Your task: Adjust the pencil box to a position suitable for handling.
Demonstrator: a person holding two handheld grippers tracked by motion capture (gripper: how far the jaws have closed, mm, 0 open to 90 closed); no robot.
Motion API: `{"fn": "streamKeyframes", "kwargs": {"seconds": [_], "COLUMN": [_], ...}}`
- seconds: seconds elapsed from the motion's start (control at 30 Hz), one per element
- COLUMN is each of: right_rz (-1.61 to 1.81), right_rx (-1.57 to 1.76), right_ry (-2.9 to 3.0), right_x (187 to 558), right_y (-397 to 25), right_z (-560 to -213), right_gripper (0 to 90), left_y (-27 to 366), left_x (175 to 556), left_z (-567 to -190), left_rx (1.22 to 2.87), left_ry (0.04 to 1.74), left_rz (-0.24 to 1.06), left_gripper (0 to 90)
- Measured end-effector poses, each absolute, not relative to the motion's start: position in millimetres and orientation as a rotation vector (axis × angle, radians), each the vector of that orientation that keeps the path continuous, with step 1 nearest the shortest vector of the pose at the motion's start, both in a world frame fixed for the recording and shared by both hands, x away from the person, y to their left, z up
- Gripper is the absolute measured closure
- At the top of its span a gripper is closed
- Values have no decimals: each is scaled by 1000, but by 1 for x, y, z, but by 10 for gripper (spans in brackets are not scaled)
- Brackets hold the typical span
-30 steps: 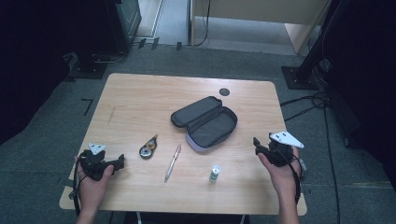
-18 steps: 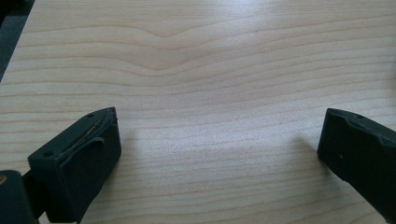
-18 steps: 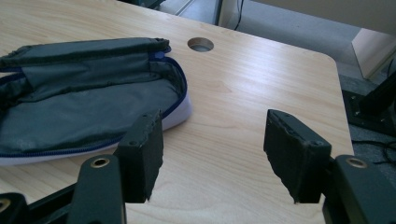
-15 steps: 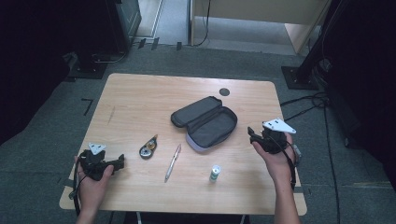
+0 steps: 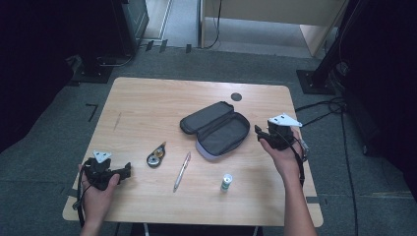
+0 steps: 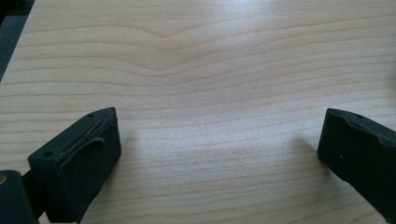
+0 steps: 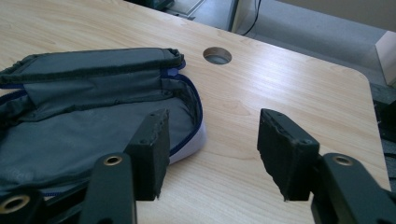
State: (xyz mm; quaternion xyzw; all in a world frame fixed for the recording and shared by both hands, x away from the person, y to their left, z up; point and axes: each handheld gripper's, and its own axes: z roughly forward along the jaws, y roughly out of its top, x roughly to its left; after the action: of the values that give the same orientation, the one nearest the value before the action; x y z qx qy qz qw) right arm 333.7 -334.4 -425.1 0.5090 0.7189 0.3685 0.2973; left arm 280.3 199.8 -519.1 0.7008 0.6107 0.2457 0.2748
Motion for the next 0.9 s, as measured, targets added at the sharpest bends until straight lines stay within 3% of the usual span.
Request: {"fn": "streamKeyframes", "kwargs": {"seconds": [0.3, 0.9], "right_rz": [966, 959], "right_rx": [1333, 1386], "right_ry": [1972, 2015], "right_x": [359, 409], "right_y": [-324, -313], "right_z": [-432, -441], "right_gripper": [561, 619], "left_y": [200, 200], "left_x": [280, 280], "left_z": [-519, -519], "left_rx": [1883, 1882], "left_ry": [1642, 1642], "left_rz": [661, 661], "left_gripper": [0, 0]}}
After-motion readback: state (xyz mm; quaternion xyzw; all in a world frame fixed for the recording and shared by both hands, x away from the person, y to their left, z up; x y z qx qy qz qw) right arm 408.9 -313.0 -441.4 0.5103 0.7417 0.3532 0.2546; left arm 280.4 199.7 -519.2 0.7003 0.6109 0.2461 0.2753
